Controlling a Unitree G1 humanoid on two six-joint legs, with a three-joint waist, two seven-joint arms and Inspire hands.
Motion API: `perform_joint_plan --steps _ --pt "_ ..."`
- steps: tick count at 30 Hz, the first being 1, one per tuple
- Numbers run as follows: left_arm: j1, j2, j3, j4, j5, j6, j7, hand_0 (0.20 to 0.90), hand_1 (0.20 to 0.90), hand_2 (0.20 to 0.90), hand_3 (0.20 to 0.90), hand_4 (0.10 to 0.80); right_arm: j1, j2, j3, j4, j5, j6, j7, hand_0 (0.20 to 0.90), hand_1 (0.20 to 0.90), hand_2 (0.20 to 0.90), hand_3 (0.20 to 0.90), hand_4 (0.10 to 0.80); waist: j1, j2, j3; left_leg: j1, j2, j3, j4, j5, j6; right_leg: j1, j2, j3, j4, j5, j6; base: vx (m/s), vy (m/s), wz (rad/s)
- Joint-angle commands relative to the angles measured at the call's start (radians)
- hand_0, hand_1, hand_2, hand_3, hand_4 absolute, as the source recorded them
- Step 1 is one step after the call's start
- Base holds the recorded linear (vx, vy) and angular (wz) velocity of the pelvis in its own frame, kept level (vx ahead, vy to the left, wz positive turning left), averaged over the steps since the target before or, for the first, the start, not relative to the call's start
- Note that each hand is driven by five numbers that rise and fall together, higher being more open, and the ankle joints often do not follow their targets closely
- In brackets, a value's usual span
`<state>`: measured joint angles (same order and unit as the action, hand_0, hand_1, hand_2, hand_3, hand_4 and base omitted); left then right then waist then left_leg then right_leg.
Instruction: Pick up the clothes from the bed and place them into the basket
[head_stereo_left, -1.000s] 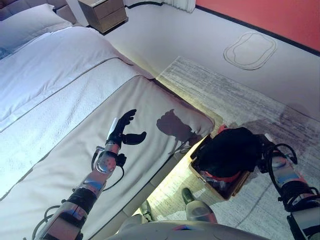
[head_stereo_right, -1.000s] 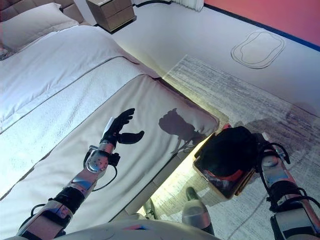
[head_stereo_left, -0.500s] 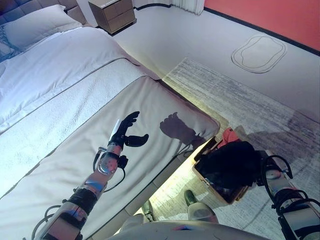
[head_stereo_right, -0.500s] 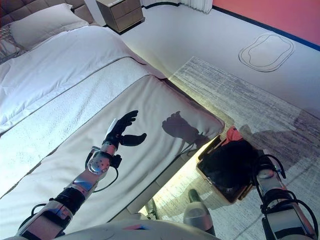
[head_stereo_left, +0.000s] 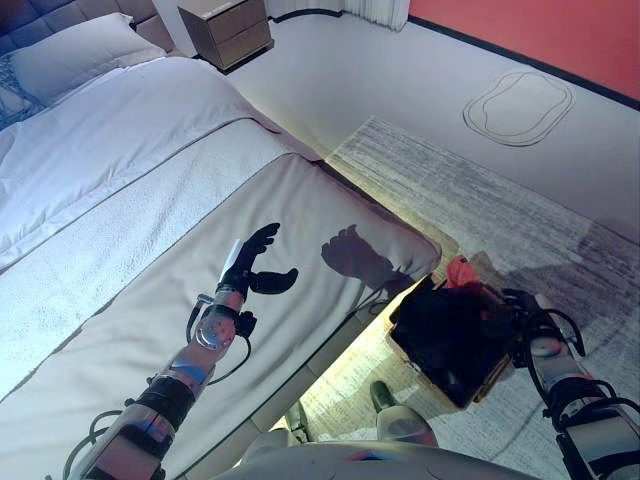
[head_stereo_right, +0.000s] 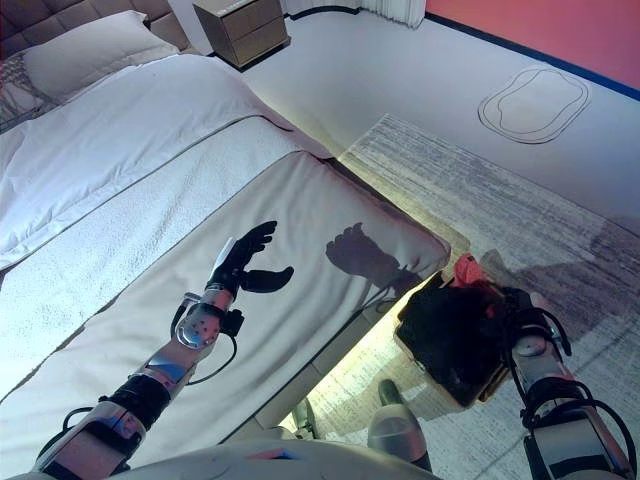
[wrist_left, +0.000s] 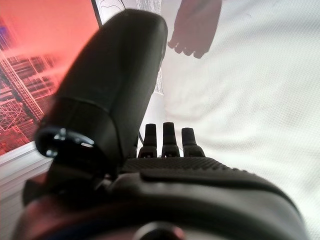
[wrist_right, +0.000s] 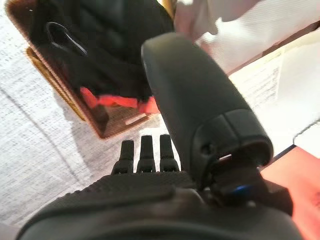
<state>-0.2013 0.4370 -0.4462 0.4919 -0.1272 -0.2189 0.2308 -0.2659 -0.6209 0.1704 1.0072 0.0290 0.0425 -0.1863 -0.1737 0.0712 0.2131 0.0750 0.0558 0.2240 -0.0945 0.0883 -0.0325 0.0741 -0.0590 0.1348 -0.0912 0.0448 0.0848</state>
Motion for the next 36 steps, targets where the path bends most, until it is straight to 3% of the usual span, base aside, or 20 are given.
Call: perform_joint_plan --steps 1,11,18,26,36 --pt "-0.090 0.010 -0.001 -0.018 -0.016 -0.107 0.033 0.900 0.900 0.900 0.900 0.800 -0.034 -0.044 -0.039 -0.026 0.000 -0.065 -0.057 0.900 0.900 0.900 0.900 0.800 0.021 -0.014 -0.028 0.055 -0.040 -0.052 0.014 -0.133 0.034 -0.071 0.049 -0.033 0.022 0.050 -0.006 0.000 0.000 0.00" --pt "-0.067 0.011 0.030 -0.024 -0.024 -0.098 0.040 0.900 0.900 0.900 0.900 0.800 -0.005 -0.022 -0.045 -0.068 0.025 -0.092 -0.077 0.900 0.900 0.900 0.900 0.800 0.034 -0.032 -0.045 0.067 -0.035 -0.069 0.010 -0.133 0.032 -0.053 0.047 -0.042 0.019 0.047 -0.010 0.003 -0.003 0.01" --pt "-0.019 -0.011 0.069 0.005 -0.058 -0.097 0.032 0.900 0.900 0.900 0.900 0.800 0.005 0.015 -0.035 -0.263 0.055 -0.123 -0.143 0.900 0.900 0.900 0.900 0.800 0.045 -0.039 -0.059 0.075 -0.033 -0.089 0.009 -0.128 0.029 -0.038 0.048 -0.059 0.024 0.039 -0.019 0.013 0.012 0.04" --pt "0.069 -0.080 0.104 0.050 -0.066 -0.133 0.034 0.900 0.900 0.900 0.900 0.800 0.034 0.067 0.040 -0.543 -0.178 -0.177 -0.188 0.900 0.900 0.900 0.900 0.800 0.083 -0.049 -0.074 0.058 -0.046 -0.161 0.007 -0.120 0.027 -0.015 0.039 -0.103 0.017 0.024 -0.025 0.015 0.030 0.18" --pt "0.175 -0.096 0.153 0.039 -0.055 -0.164 0.012 0.900 0.900 0.900 0.900 0.800 0.079 0.057 0.119 -0.699 -0.410 -0.233 -0.187 0.900 0.900 0.900 0.900 0.800 0.157 -0.068 -0.109 0.029 -0.058 -0.233 0.007 -0.103 0.029 0.011 0.020 -0.190 0.007 -0.004 -0.026 0.019 0.031 0.34"
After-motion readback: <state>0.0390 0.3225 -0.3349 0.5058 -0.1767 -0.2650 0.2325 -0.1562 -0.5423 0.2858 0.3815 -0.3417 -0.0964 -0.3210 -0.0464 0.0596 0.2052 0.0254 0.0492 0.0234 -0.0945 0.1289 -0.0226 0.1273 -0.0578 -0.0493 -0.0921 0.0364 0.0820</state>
